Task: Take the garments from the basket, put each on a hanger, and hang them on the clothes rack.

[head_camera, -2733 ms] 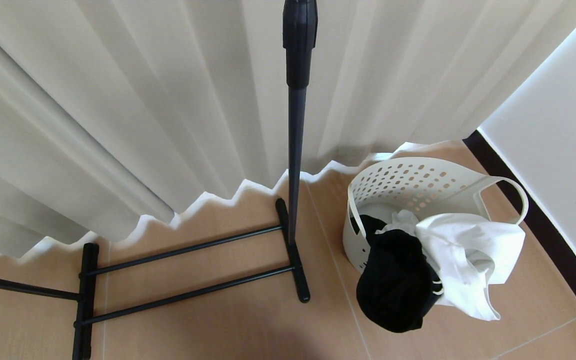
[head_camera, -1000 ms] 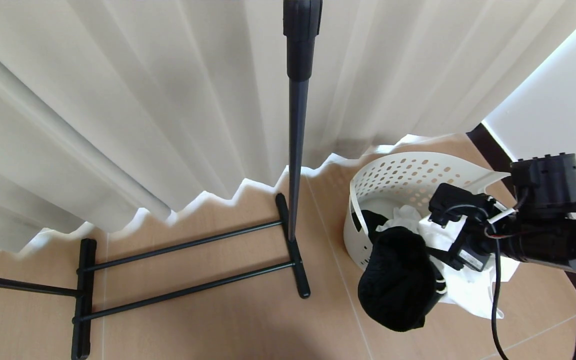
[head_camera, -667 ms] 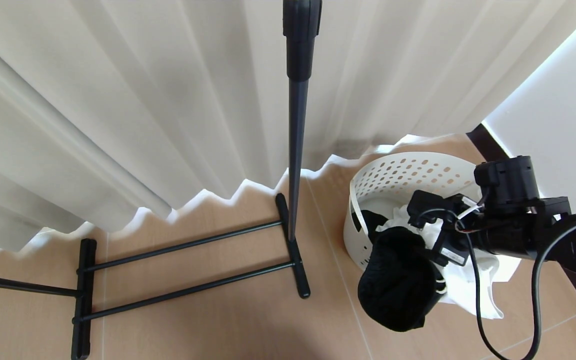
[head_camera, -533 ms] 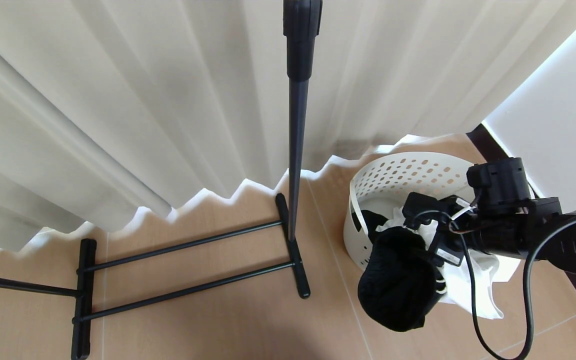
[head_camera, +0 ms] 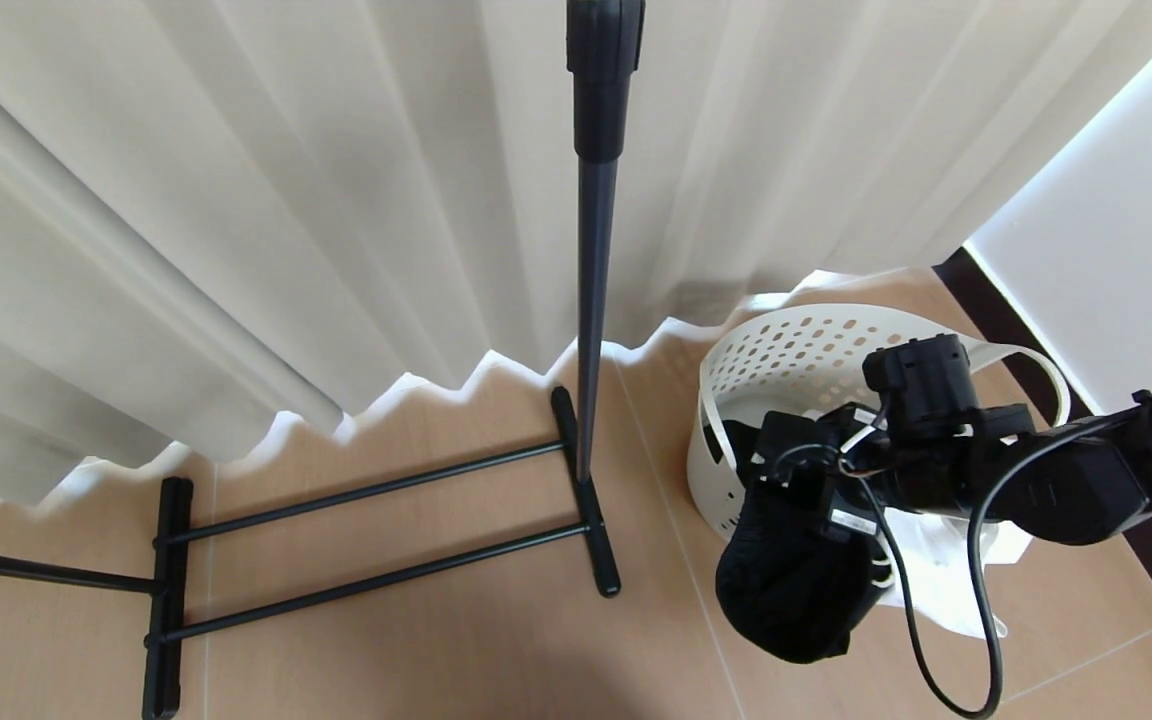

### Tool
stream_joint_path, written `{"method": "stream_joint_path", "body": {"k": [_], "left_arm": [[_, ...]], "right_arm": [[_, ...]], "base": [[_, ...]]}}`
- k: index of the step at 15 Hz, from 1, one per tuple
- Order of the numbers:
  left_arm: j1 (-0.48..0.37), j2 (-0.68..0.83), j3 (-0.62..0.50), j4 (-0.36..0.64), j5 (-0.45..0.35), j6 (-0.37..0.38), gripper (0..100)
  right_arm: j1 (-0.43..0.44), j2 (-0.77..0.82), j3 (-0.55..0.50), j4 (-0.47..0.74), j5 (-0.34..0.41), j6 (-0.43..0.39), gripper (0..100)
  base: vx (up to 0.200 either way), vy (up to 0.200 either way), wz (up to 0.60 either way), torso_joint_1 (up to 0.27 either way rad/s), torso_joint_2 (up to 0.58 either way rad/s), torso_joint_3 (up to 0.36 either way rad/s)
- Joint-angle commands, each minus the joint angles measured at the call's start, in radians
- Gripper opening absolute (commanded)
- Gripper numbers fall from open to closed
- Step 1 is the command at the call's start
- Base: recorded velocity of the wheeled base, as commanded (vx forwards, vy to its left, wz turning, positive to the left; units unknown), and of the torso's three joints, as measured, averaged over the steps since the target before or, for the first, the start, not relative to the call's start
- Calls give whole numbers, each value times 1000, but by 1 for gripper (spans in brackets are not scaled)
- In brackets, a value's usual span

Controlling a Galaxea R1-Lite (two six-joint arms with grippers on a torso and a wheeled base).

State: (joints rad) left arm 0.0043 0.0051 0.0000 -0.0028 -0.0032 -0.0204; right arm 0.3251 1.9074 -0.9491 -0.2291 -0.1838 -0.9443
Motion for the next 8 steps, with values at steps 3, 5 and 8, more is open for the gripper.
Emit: {"method": "stream_joint_path", "body": {"k": [3,5,8], "left_arm": [[0,-1,0,0,-1,-1,100],[0,-1,0,0,-1,-1,100],[0,-1,0,0,-3,-1,100]], "right_arm": [[0,76,-77,-2,1,2,100],[-1,104,-88,-33,1,1,100],[-3,150,-112,-75,1,1,100]], "base": [[0,0,0,0,0,0],[0,0,0,0,0,0],[0,0,0,0,0,0]]}}
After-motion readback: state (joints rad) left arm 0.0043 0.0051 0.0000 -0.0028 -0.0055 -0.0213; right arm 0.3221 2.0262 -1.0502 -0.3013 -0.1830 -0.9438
